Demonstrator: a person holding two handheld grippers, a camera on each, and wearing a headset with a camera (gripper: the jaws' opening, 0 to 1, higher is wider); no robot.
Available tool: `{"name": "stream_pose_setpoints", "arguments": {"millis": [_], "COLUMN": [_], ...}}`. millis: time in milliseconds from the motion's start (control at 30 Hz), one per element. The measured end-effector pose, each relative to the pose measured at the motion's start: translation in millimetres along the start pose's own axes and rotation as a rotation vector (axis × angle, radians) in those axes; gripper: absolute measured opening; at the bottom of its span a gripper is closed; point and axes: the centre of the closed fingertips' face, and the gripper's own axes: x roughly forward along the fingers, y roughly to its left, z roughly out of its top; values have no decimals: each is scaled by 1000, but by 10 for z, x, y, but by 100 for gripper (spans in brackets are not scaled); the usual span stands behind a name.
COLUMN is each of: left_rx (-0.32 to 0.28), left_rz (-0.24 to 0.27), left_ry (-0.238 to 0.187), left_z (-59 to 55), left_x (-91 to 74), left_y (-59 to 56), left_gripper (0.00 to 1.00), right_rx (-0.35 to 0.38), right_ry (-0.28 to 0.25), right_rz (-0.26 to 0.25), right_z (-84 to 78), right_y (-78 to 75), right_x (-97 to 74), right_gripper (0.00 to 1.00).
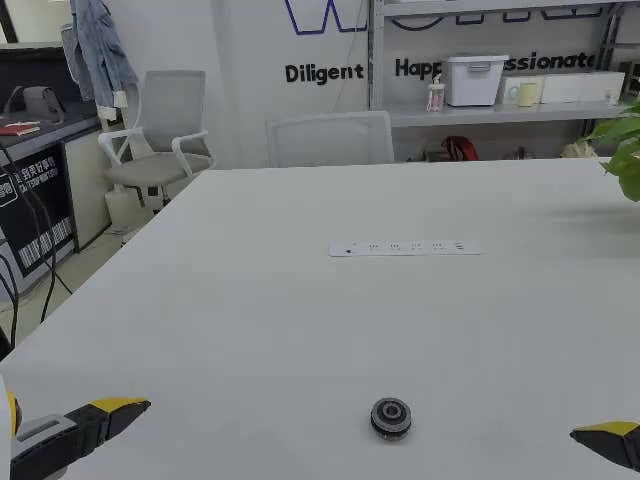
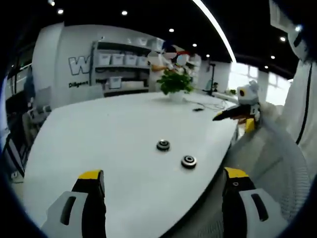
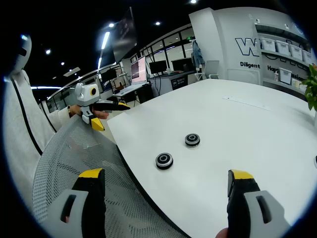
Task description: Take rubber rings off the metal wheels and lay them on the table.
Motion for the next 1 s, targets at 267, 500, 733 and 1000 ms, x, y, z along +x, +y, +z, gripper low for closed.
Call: {"name": "stream_pose_setpoints", "arguments": {"millis": [267,500,733,1000], "left_rx": [24,64,67,81], "left_rz": [-51,-58,-42,3], "left_ry": [29,46,40,12], "left_z": [-27,-18,17,116], "left_x": [29,36,6,-61], "left_y": [-64,-73,-40,37], "left_gripper": [100,100,100,100], "right_rx": [-4,-8,-12,-21], "right_ry": [20,26,23,22], "right_rz": [0,0,8,26], "right_z": [-26,-4,26,62], "right_y": [-25,-53,-78,-57], "right_x": [24,49,78,130], "right_gripper": [98,99,100,100]}}
